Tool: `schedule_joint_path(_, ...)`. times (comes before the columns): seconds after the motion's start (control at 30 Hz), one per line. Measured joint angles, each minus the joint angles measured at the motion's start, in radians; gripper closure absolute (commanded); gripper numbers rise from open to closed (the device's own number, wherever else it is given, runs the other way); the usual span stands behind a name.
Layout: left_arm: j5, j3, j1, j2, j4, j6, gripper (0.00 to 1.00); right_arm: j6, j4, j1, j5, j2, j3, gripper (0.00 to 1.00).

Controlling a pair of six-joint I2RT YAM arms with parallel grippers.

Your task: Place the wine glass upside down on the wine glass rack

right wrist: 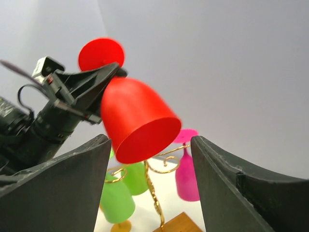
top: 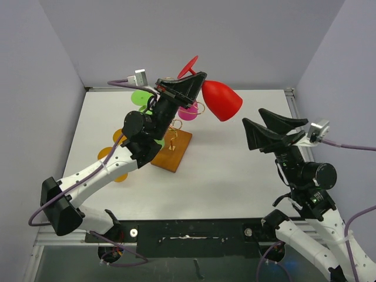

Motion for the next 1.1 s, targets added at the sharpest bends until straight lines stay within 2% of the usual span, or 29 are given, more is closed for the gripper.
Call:
schedule_joint_path(0.17, 0.065, 0.0, 0.0, -0.043, -0.018, 0.135, 1.0, -0.024, -0.145, 0.0, 0.108, -0.014, 0.135, 0.31)
schedule_joint_path(0.33, 0.196, 0.0, 0.0, -0.049, -0.062, 0.274, 1.0, -0.014, -0.207, 0.0, 0.126, 0.0, 0.214, 0.3)
schedule_joint_path(0.73, 0.435, 0.0, -0.006, -0.023, -0.182, 0.59, 1.0, 0.169, -0.304, 0.0, -0.019, 0.145, 0.375, 0.3)
schedule_joint_path(0.93, 0.489, -0.027, -0.029, -0.011, -0.194, 0.774, 1.0, 0.328, -0.4, 0.0, -0.04, 0.221, 0.441, 0.37)
schedule_joint_path(1.1, 0.529, -0.064, -0.041, -0.008, -0.189, 0.876, 1.0, 0.462, -0.463, 0.0, -0.037, 0.241, 0.442, 0.52)
